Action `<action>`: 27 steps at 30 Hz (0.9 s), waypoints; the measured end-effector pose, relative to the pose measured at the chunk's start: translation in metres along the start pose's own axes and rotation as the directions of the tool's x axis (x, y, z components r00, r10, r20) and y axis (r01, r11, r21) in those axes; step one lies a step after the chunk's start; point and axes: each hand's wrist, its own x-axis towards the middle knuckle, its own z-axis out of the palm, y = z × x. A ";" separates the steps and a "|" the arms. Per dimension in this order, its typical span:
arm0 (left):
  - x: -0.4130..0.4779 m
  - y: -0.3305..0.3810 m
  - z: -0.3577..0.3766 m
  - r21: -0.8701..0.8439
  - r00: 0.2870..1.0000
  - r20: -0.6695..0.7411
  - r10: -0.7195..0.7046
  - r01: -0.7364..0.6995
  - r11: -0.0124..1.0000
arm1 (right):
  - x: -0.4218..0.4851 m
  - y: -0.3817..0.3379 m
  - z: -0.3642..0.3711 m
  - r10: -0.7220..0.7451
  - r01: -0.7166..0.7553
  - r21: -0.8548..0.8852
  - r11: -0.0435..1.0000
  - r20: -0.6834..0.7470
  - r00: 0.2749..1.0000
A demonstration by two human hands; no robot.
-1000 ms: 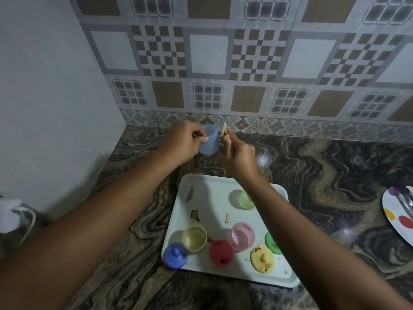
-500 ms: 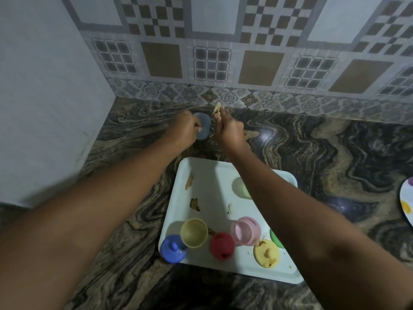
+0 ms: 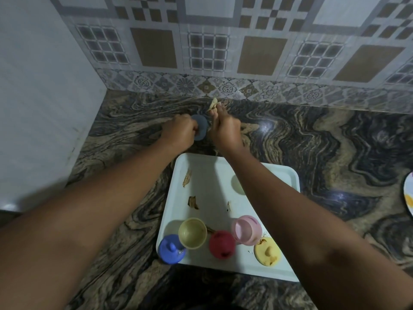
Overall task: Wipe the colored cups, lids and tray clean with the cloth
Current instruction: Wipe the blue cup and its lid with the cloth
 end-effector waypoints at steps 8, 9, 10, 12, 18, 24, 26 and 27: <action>-0.015 0.001 -0.023 -0.083 0.997 -0.067 -0.023 0.018 0.996 | -0.014 -0.007 -0.010 0.140 -0.145 0.120 0.982 0.046 0.989; -0.023 0.002 -0.030 -0.124 0.996 -0.086 -0.022 0.011 0.992 | -0.019 -0.012 -0.016 0.143 -0.151 0.144 0.978 0.063 0.988; -0.033 0.002 -0.038 -0.169 0.994 -0.108 -0.017 -0.001 0.986 | -0.025 -0.018 -0.023 0.137 -0.146 0.160 0.976 0.066 0.988; -0.058 0.005 -0.053 -0.244 0.988 -0.156 -0.005 -0.033 0.969 | -0.039 -0.036 -0.038 0.112 -0.120 0.158 0.980 0.057 0.992; -0.154 0.016 -0.087 -0.404 0.972 -0.226 -0.064 -0.034 0.914 | -0.103 -0.075 -0.082 0.073 -0.099 0.278 0.956 0.104 0.992; -0.236 0.014 -0.057 -0.473 0.986 -0.095 -0.135 0.074 0.878 | -0.180 -0.074 -0.105 0.044 -0.114 0.341 0.933 0.207 0.977; -0.255 0.016 -0.036 -0.472 0.989 -0.050 -0.141 0.101 0.876 | -0.202 -0.070 -0.107 0.051 -0.120 0.275 0.954 0.244 0.968; -0.262 0.016 -0.024 -0.463 0.990 -0.027 -0.138 0.110 0.879 | -0.212 -0.068 -0.108 0.055 -0.127 0.268 0.955 0.261 0.964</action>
